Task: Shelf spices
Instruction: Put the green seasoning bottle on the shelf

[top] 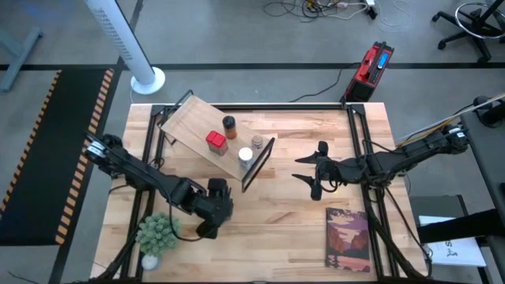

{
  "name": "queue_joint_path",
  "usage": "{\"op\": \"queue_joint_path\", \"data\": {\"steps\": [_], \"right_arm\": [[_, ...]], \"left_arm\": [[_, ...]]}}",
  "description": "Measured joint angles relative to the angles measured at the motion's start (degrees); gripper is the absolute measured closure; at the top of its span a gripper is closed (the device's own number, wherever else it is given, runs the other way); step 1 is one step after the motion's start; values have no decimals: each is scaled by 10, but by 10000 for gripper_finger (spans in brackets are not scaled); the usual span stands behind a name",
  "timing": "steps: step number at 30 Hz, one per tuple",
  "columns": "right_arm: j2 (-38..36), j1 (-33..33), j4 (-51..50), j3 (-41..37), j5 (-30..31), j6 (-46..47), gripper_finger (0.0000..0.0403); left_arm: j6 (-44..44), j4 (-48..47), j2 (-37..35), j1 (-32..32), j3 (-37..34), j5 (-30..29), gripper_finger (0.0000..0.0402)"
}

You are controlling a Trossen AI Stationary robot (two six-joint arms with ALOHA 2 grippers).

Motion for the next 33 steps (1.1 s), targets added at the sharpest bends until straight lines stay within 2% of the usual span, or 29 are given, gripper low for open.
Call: {"op": "queue_joint_path", "data": {"steps": [6,13,27,33], "right_arm": [[0,0,-1,-3,-1,10,190],[0,0,1,-4,-4,15,190],[0,0,3,-4,-5,14,190],[0,0,5,-5,-5,14,190]], "left_arm": [[-12,-74,64,0,43,2,182],[3,-105,76,-2,78,2,179],[-114,-100,80,14,72,6,134],[-146,-77,80,22,52,37,119]]}}
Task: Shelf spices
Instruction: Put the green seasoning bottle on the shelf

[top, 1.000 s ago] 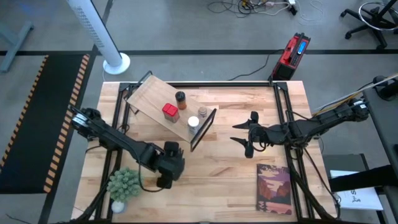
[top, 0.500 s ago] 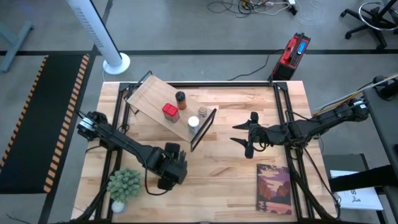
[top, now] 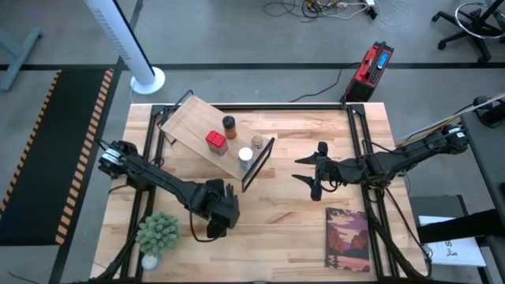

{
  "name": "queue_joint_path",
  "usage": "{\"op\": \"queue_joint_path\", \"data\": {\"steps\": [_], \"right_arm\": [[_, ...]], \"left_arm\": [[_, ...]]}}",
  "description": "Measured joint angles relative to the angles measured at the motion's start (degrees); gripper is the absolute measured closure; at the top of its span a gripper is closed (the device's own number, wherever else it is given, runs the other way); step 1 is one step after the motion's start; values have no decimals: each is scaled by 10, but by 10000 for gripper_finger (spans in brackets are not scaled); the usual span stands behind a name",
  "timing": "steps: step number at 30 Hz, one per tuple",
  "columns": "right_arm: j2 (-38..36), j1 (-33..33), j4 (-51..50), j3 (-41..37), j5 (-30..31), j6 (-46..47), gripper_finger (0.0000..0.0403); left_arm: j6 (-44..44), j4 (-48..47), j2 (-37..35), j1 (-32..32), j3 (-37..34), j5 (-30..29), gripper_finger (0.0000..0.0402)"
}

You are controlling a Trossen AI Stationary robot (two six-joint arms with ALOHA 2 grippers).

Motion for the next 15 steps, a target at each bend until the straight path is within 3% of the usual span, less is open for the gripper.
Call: {"op": "queue_joint_path", "data": {"steps": [15], "right_arm": [[0,0,0,0,0,0,190]], "left_arm": [[7,108,0,9,-75,35,127]]}}
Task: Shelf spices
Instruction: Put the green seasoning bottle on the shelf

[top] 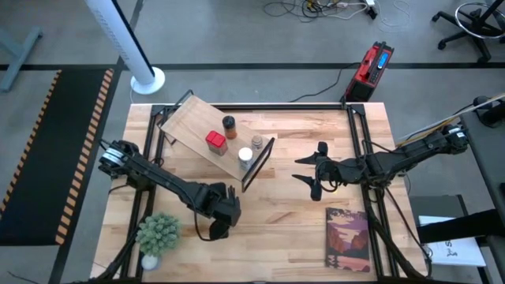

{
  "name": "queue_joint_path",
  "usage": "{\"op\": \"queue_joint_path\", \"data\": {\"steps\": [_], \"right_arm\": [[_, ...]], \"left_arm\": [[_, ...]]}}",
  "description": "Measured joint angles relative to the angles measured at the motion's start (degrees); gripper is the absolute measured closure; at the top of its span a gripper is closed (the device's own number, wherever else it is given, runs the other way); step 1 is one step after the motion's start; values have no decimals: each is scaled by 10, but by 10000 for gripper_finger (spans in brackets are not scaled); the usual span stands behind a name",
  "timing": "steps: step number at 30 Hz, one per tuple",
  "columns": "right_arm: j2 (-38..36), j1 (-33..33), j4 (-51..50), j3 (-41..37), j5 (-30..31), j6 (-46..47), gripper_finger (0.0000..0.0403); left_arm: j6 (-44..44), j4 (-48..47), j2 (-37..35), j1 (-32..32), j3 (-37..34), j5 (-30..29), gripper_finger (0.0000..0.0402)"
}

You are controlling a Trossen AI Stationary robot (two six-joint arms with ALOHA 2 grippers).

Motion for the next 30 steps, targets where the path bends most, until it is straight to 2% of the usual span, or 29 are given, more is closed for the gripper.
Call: {"op": "queue_joint_path", "data": {"steps": [7,30], "right_arm": [[0,0,0,0,0,0,190],[0,0,-1,0,0,3,190]], "left_arm": [[7,19,13,0,-23,6,138],[80,57,29,0,-20,3,188]]}}
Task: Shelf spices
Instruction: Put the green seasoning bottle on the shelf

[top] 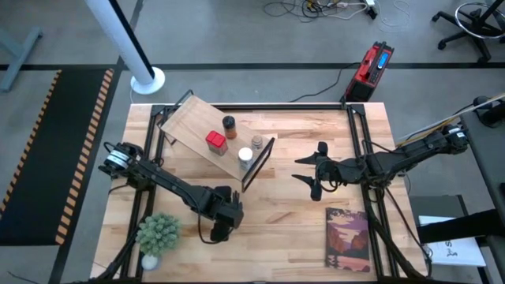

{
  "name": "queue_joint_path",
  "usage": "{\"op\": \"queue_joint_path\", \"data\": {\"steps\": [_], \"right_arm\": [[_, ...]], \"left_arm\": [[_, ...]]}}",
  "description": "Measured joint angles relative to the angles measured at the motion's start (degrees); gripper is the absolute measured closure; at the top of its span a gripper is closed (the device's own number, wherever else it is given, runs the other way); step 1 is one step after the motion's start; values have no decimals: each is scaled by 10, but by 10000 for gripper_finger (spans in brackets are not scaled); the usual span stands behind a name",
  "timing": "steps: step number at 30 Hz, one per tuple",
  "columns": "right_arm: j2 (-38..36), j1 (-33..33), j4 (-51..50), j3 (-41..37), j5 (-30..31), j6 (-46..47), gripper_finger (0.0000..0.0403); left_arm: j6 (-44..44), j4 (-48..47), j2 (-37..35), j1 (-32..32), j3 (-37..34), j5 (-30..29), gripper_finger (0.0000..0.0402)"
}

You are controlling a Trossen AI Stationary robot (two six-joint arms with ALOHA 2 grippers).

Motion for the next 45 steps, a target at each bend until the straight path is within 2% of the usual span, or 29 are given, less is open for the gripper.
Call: {"op": "queue_joint_path", "data": {"steps": [12,17,24,35,45], "right_arm": [[0,0,-4,0,0,0,190],[0,0,-3,0,0,1,190],[0,0,-3,0,0,2,190],[0,0,-3,0,0,2,190],[0,0,-3,0,-11,3,190]], "left_arm": [[45,2,0,0,-2,1,205],[48,-24,0,0,10,31,210],[49,-124,-6,8,83,45,211],[57,-320,-12,42,245,43,211],[56,-452,-68,92,290,-22,211]]}}
